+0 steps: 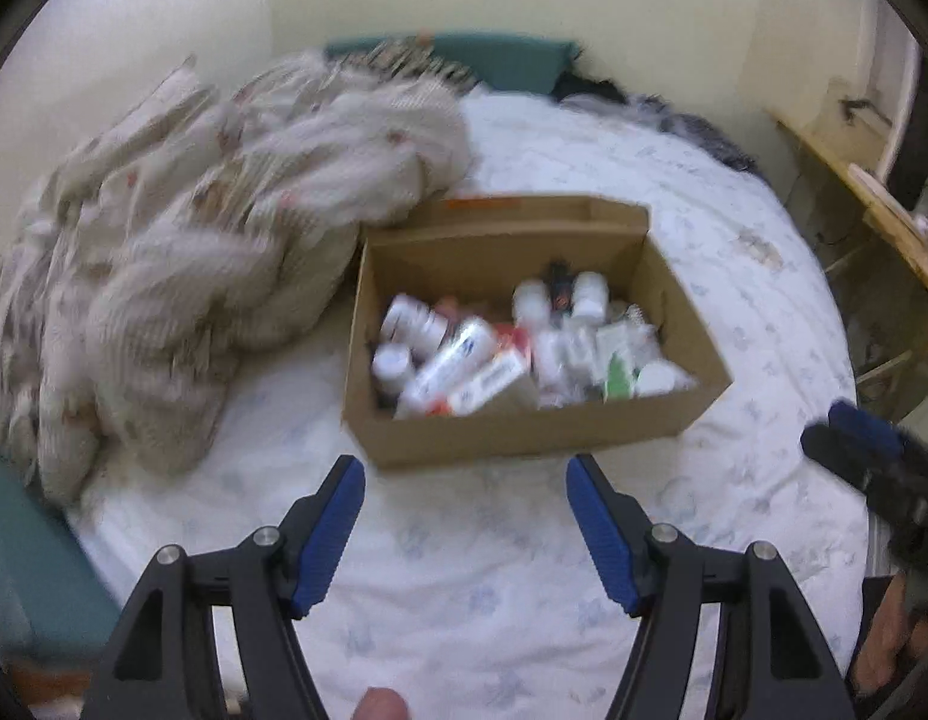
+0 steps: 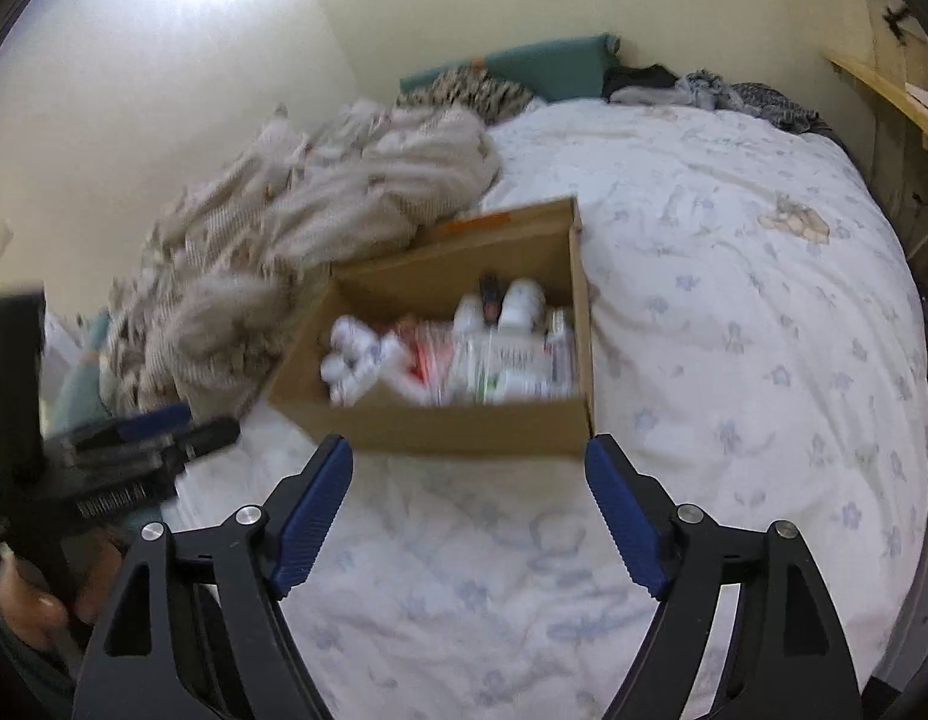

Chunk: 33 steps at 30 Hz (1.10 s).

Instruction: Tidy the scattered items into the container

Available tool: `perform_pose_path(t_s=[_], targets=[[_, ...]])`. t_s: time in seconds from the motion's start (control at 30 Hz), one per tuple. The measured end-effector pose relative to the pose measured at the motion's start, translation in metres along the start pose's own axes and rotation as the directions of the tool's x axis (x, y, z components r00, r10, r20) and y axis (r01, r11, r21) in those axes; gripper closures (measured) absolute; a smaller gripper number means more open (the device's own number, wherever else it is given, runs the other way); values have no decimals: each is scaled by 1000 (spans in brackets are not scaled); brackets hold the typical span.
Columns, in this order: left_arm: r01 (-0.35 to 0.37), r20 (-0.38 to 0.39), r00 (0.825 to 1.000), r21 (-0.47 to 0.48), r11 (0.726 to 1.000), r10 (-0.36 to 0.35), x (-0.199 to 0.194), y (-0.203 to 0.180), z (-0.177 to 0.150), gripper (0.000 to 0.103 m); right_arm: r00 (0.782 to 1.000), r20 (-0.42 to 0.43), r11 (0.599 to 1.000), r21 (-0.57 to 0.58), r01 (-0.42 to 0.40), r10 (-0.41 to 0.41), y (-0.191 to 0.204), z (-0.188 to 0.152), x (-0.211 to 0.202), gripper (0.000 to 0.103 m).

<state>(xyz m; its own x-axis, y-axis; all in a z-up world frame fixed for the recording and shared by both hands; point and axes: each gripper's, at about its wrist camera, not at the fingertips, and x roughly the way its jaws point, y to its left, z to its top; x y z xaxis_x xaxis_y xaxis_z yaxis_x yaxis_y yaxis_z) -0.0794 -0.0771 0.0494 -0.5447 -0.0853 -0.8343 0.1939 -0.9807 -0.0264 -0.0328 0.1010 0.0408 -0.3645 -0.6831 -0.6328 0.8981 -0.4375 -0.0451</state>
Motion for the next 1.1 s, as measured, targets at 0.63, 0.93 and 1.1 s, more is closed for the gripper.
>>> perform_pose_path(t_s=[0.63,0.93,1.1], targets=[[-15,67,998,53,999,12,7,-30,-6,23,999,46,998,63,5,-8,-6,5,-6,9],[6,62,998,101,995,-13,9,-41,-10,23,996,4,996,1,94,-94,2,-2,11,8],[23,37,999,88,996,-26,13,-38,-8,23,995,-5,995,0,95,-95,1,-6,16,8]])
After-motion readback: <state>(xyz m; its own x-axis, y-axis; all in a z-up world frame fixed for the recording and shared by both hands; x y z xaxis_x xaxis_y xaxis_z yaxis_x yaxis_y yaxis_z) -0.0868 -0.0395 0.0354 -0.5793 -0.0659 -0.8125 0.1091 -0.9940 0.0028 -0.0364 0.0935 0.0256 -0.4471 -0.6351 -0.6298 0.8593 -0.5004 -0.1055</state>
